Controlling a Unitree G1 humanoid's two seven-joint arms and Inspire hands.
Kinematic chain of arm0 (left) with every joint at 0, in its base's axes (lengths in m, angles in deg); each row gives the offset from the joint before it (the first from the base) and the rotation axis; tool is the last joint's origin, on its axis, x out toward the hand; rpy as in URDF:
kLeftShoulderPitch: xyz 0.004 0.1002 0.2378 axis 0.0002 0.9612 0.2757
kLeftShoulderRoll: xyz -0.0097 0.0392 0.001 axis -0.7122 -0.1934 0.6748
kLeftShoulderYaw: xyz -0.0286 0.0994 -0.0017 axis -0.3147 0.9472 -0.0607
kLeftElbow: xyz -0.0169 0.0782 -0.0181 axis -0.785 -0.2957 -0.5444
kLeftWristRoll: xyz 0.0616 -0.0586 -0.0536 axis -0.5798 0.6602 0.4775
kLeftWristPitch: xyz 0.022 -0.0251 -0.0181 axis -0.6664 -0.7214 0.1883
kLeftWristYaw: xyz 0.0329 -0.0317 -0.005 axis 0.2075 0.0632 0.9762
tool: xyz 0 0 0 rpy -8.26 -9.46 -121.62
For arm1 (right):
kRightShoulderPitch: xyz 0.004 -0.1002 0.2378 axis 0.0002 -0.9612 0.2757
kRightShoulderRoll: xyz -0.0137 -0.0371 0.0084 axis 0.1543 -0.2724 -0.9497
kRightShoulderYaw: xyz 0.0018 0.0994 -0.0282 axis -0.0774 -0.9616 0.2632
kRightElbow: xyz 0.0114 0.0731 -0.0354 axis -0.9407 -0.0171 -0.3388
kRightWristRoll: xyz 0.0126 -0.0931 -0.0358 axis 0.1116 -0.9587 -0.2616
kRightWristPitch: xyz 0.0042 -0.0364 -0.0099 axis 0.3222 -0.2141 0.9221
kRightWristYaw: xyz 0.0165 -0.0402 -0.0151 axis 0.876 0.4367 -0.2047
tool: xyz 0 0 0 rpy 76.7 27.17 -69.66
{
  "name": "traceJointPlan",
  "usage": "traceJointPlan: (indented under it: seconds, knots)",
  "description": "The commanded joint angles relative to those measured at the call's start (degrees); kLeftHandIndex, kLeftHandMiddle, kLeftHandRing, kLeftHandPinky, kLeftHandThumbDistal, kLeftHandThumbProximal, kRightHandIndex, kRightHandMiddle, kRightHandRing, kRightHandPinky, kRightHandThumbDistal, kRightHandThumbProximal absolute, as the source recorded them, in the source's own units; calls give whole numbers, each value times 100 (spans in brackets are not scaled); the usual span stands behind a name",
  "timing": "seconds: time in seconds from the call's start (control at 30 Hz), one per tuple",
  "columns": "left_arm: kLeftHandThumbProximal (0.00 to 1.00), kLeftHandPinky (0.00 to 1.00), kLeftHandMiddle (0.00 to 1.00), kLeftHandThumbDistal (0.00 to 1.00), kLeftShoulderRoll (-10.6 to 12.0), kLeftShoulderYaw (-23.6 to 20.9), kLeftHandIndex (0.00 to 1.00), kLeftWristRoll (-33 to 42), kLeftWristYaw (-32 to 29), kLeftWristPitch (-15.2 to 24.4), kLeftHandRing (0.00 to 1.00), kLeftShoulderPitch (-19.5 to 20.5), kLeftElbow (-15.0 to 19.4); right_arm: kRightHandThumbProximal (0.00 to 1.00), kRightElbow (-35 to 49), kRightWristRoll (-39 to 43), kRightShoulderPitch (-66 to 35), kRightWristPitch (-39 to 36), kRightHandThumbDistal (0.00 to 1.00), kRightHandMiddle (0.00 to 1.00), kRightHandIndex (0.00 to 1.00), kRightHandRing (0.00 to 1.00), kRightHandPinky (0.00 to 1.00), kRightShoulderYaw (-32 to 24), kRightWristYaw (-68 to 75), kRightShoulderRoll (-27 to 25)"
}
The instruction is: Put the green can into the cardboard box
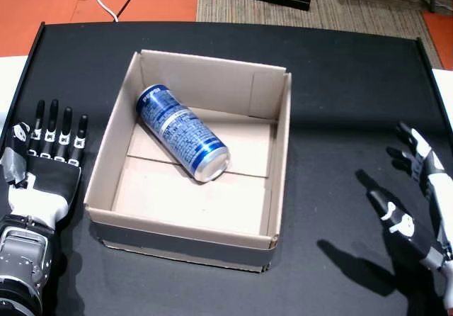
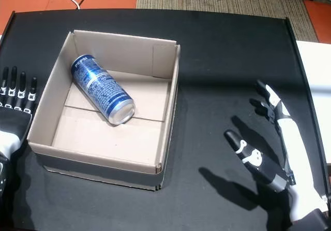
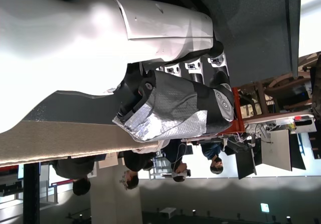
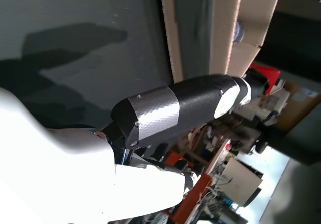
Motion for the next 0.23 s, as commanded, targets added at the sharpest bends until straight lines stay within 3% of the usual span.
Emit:
traceJointPlan:
  seconds: [0.0,0.2]
  knots:
    - [52,73,49,0,83,35,55,-138,263,-49,58,446,-244,72,111,43,-198,-24,99,88,84,89,100,-100,143,-18]
    - [48,73,50,0,73,24,54,-117,295,-70,59,446,-245,71,255,201,-662,-230,100,86,82,90,98,-180,105,137]
